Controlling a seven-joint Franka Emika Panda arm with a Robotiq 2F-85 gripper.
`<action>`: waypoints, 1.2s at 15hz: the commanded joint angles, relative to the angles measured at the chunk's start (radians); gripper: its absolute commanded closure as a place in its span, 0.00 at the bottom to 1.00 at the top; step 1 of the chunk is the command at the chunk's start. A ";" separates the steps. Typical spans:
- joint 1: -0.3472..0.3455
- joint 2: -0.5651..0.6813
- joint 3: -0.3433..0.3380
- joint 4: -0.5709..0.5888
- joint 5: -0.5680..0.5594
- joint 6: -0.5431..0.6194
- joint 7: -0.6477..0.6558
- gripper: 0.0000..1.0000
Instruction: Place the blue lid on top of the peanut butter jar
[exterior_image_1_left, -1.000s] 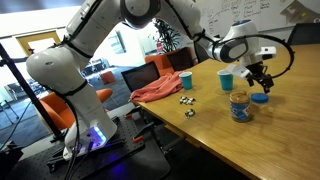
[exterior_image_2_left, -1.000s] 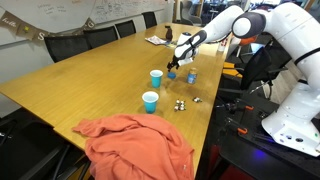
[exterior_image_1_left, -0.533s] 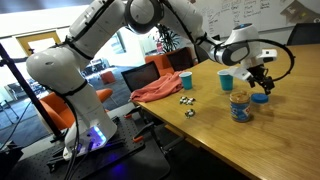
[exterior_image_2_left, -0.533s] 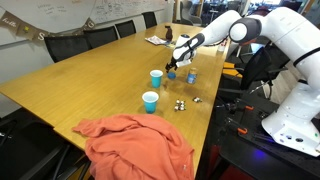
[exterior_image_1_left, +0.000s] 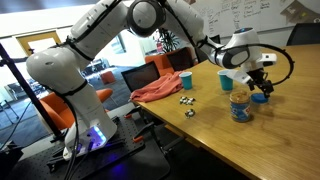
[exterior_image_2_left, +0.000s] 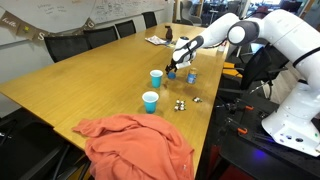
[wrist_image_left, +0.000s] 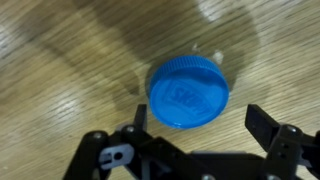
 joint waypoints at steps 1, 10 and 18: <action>-0.005 0.022 0.008 0.044 0.006 -0.041 0.014 0.00; 0.010 0.041 -0.002 0.060 -0.002 -0.048 0.023 0.00; 0.023 0.054 -0.023 0.072 -0.012 -0.049 0.034 0.00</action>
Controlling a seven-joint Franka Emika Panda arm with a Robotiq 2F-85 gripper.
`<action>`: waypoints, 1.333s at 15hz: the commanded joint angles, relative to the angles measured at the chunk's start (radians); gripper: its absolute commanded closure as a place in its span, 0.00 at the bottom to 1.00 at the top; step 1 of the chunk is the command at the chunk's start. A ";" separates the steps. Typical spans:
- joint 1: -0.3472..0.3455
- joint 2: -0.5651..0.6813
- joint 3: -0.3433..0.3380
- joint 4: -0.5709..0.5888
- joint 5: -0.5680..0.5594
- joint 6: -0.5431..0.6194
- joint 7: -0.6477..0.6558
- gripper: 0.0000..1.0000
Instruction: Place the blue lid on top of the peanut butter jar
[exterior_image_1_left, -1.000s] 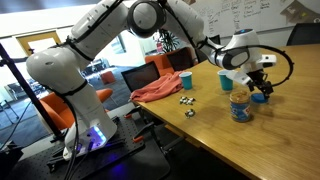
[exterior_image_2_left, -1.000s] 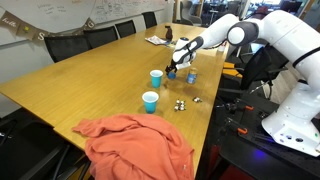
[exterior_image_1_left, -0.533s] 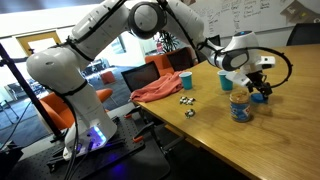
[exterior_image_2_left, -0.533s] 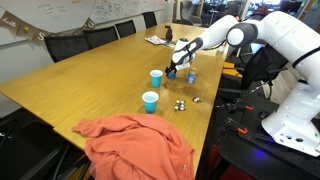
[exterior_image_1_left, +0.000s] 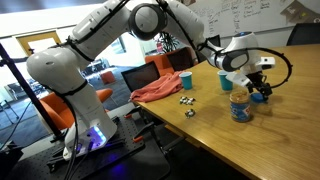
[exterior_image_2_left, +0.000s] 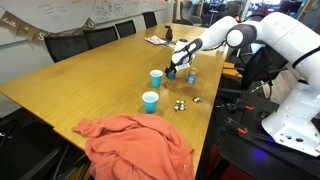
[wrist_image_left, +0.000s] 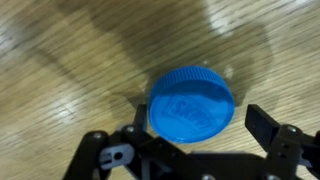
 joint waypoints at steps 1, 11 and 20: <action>0.014 0.015 -0.020 0.039 -0.012 -0.041 0.034 0.00; 0.009 -0.050 -0.017 -0.009 -0.015 -0.046 0.021 0.46; -0.073 -0.462 0.049 -0.297 0.003 -0.180 -0.162 0.46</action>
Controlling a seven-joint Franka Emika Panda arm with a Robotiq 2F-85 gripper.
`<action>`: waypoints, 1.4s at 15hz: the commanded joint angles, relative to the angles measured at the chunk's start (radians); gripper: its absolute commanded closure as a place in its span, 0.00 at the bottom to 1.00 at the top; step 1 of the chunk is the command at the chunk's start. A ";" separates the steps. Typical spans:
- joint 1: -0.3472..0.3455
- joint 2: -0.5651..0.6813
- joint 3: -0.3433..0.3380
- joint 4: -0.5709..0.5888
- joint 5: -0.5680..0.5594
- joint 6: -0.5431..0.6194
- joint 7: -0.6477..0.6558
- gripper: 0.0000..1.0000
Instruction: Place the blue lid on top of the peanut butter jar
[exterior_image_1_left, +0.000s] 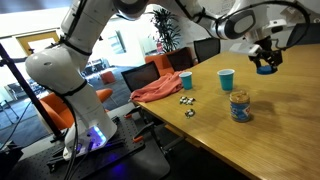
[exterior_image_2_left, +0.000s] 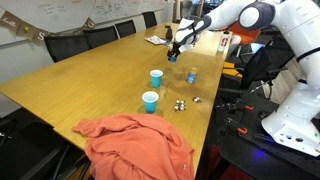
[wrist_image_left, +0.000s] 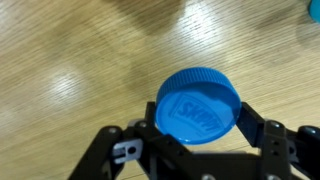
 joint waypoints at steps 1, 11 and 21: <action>-0.041 -0.237 0.035 -0.232 0.010 -0.084 -0.106 0.46; -0.067 -0.621 -0.023 -0.702 0.029 -0.099 -0.247 0.46; -0.018 -0.613 -0.071 -0.757 -0.052 0.010 -0.212 0.46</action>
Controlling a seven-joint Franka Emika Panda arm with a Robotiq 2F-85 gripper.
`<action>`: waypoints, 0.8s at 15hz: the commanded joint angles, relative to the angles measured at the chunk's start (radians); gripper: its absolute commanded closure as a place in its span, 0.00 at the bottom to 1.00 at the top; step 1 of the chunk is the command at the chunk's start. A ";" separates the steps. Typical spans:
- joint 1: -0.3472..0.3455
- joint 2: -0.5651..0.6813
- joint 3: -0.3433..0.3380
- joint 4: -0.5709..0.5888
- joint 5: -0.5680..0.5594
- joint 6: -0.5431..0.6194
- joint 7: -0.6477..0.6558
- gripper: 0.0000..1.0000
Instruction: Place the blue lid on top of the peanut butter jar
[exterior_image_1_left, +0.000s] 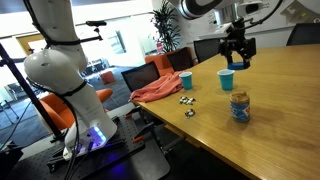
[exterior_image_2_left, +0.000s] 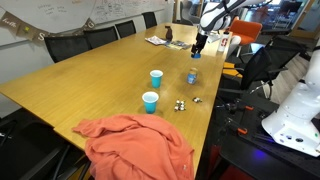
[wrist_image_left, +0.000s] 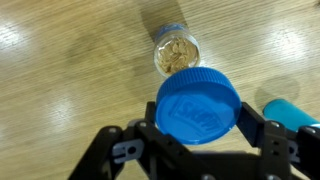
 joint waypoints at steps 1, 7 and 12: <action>0.023 -0.036 -0.021 -0.097 -0.020 0.109 -0.015 0.46; 0.005 -0.004 -0.006 -0.198 0.013 0.281 -0.024 0.46; 0.002 0.043 -0.016 -0.212 -0.002 0.338 0.008 0.46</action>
